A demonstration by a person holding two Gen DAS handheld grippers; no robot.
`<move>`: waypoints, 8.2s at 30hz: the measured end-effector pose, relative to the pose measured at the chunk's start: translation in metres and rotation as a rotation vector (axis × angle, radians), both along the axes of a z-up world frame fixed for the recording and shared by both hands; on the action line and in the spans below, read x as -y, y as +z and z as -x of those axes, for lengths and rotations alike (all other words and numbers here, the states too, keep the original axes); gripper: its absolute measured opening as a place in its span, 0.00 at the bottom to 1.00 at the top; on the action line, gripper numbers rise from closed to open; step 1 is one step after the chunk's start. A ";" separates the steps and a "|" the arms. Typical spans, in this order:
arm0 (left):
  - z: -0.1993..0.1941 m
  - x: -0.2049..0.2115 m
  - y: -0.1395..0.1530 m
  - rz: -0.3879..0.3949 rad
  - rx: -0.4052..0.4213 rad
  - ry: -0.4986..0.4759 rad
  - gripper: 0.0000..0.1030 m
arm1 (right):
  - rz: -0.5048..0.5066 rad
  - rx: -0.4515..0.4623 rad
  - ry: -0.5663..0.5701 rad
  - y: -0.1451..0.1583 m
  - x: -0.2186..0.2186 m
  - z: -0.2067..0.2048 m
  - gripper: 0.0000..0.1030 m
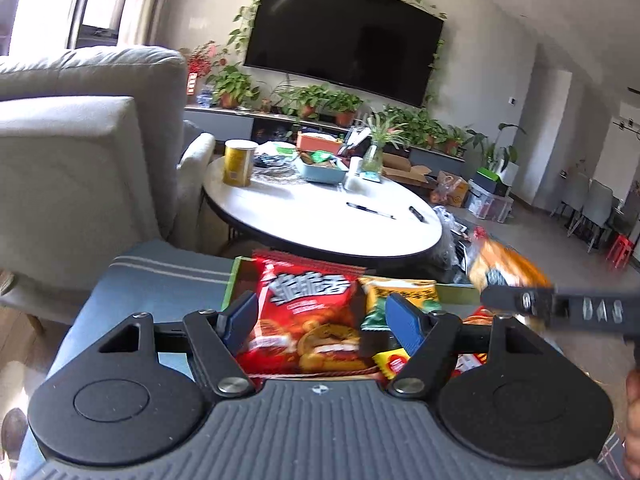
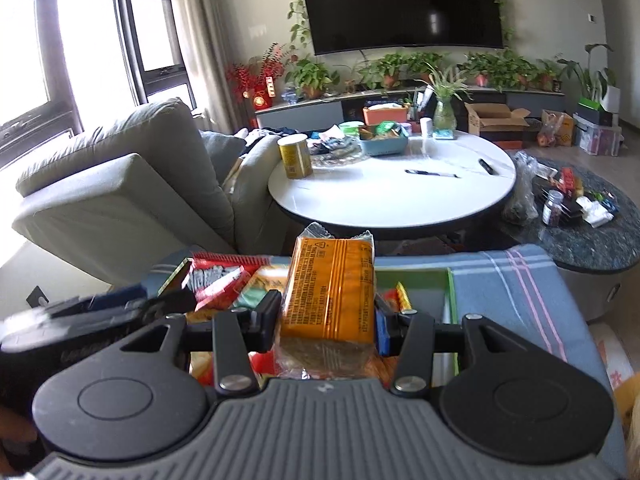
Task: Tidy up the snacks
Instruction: 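Lower both packs into the box and open both grippers, then withdraw both grippers and move toward the wrapped bread packs on the cloth, then grasp the beige bread pack with the left gripper while the right gripper grasps the red-tabbed bread pack, then carry both bread packs over the green box, then lower both bread packs into the box and open both grippers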
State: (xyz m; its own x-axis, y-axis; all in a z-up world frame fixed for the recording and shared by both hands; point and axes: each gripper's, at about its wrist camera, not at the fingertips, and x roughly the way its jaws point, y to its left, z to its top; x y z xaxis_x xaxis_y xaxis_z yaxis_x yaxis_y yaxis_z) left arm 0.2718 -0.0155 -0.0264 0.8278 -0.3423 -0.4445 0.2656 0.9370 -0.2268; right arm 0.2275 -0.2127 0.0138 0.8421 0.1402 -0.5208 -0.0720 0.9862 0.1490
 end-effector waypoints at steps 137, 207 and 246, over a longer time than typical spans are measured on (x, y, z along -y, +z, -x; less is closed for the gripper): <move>0.244 0.055 -0.049 -0.259 -0.299 -0.246 0.53 | 0.209 -0.159 0.136 -0.070 0.033 0.217 0.75; 0.043 0.010 -0.001 -0.127 -0.123 -0.054 0.54 | -0.033 0.011 0.057 -0.018 -0.037 0.021 0.75; 0.100 0.007 0.023 -0.153 -0.027 0.021 0.77 | -0.085 0.044 0.004 0.002 -0.023 0.085 0.76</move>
